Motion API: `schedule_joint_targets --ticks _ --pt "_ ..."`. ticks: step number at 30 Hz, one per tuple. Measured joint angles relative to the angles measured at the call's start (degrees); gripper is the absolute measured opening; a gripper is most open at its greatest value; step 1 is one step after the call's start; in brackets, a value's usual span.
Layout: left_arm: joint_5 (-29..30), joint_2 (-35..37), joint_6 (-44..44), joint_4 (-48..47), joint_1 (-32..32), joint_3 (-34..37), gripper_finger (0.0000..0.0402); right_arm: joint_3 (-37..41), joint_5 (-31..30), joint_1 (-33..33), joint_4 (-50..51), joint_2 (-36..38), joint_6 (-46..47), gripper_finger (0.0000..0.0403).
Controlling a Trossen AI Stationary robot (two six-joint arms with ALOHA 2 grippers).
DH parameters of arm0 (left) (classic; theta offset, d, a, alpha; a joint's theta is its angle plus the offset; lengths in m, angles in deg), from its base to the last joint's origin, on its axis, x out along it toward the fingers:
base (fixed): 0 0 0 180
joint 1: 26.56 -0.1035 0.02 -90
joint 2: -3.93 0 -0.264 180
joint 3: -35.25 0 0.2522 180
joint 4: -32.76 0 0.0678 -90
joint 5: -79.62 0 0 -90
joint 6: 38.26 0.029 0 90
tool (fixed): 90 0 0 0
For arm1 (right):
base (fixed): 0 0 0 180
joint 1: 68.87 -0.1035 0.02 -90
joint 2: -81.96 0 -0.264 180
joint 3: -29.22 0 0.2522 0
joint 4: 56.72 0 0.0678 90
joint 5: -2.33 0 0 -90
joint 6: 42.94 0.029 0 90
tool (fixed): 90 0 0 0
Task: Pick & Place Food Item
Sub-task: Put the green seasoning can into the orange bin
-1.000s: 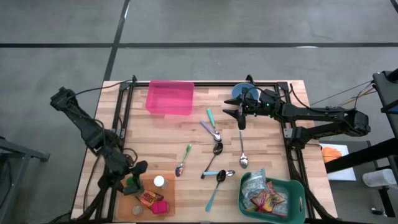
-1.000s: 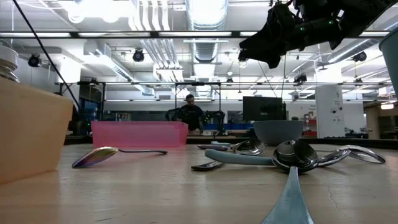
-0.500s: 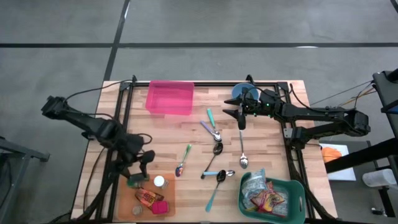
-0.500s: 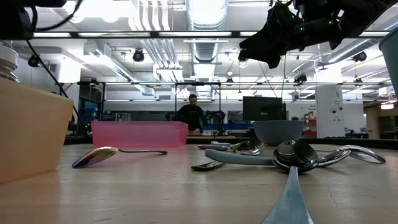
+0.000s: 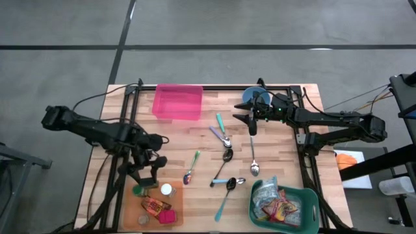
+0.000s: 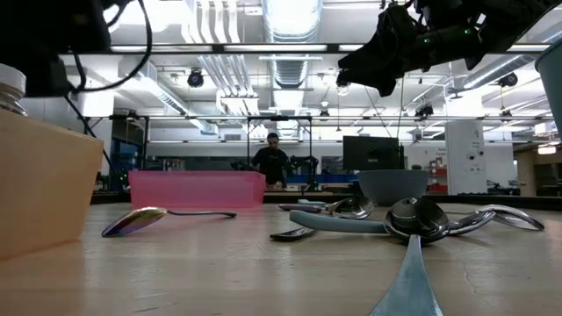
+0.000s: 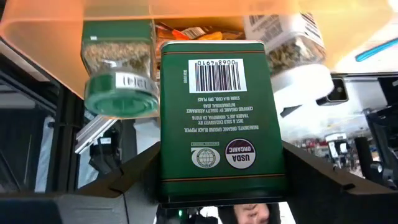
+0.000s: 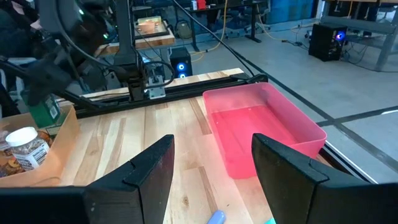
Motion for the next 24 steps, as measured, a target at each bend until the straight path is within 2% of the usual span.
schedule_joint_targets --ticks 10,18,24 --pt "-5.78 -0.10 -1.92 16.18 -2.03 12.22 0.0273 0.00 0.01 0.01 0.00 -0.04 0.00 0.0211" --pt "-6.13 -0.08 -5.31 23.73 -2.15 17.96 0.0273 0.00 0.00 0.00 0.00 -0.04 0.00 0.0211" --pt "-5.34 -0.08 -7.76 25.99 -2.13 20.08 0.0273 0.00 0.00 0.02 0.00 -0.04 0.00 0.0211"
